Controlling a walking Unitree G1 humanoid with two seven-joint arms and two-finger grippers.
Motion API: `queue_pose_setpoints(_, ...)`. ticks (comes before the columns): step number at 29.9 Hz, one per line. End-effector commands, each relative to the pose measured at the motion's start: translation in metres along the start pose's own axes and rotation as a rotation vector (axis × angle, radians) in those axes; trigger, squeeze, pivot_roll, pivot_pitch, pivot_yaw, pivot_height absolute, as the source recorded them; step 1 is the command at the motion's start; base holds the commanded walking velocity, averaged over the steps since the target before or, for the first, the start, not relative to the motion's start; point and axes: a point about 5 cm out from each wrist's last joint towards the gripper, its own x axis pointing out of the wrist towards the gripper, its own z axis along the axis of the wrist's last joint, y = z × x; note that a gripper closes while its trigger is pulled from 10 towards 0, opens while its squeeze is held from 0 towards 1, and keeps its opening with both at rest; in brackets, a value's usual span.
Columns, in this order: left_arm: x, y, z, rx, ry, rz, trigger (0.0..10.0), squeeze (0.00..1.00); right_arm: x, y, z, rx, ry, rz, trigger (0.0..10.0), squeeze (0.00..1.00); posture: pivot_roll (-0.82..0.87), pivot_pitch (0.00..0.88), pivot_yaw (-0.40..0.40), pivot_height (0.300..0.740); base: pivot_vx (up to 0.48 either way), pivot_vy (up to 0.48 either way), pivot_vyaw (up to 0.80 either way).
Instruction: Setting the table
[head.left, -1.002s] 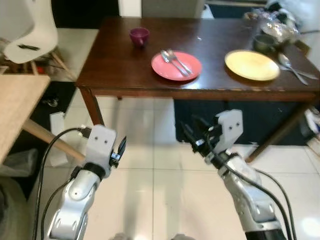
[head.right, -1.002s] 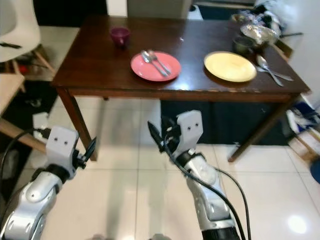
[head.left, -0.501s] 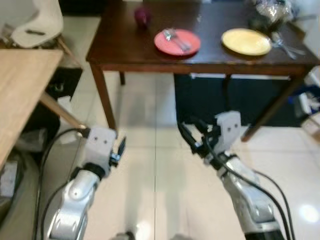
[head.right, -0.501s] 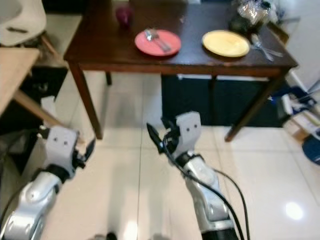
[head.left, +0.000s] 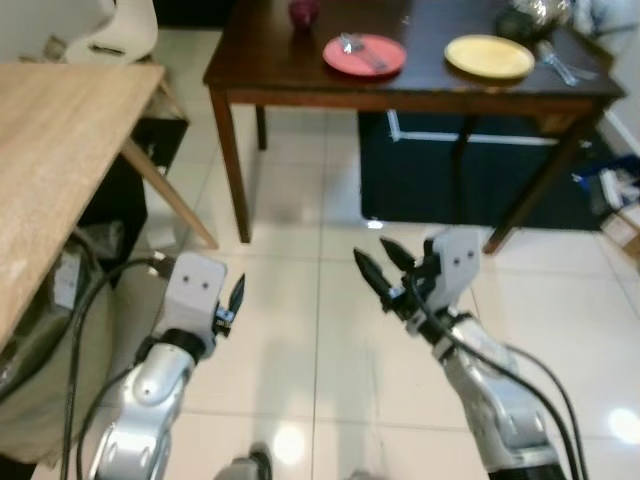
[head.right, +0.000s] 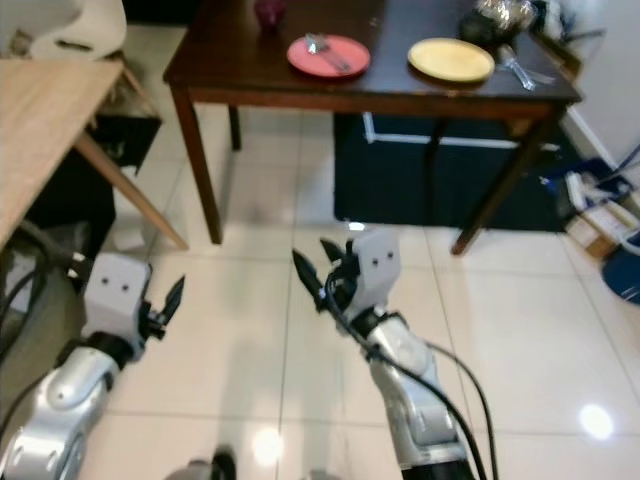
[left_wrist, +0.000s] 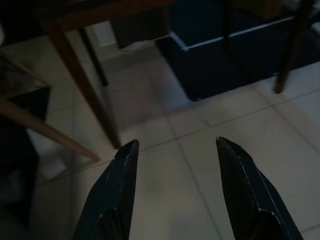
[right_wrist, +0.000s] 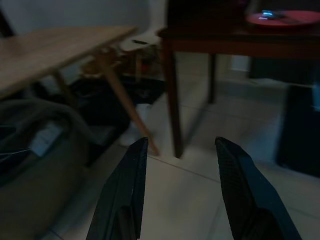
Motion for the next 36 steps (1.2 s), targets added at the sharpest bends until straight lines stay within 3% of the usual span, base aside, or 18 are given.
queue_pose_setpoints(1,-0.0028,0.0033,-0.0041,0.013,0.022,0.009,10.0,0.0,0.0008,0.0042,-0.002,0.012,0.004,0.014,10.0,0.0,-0.09,0.048,0.01,0.74,-0.39,0.0,0.0)
queue_pose_setpoints(17,-0.0024,0.0031,-0.004,0.014,0.019,0.007,10.0,0.0,0.0025,0.0038,-0.0007,0.01,-0.002,0.018,10.0,0.0,-0.09,0.039,0.009,0.74,-0.371,0.0,0.0)
queue_pose_setpoints(36,-0.0011,0.0019,-0.0036,-0.004,0.017,-0.012,10.0,0.0,0.0034,0.0027,0.0008,0.034,-0.012,0.002,10.0,0.0,-0.1,0.036,0.014,0.74,0.0,0.0,0.0)
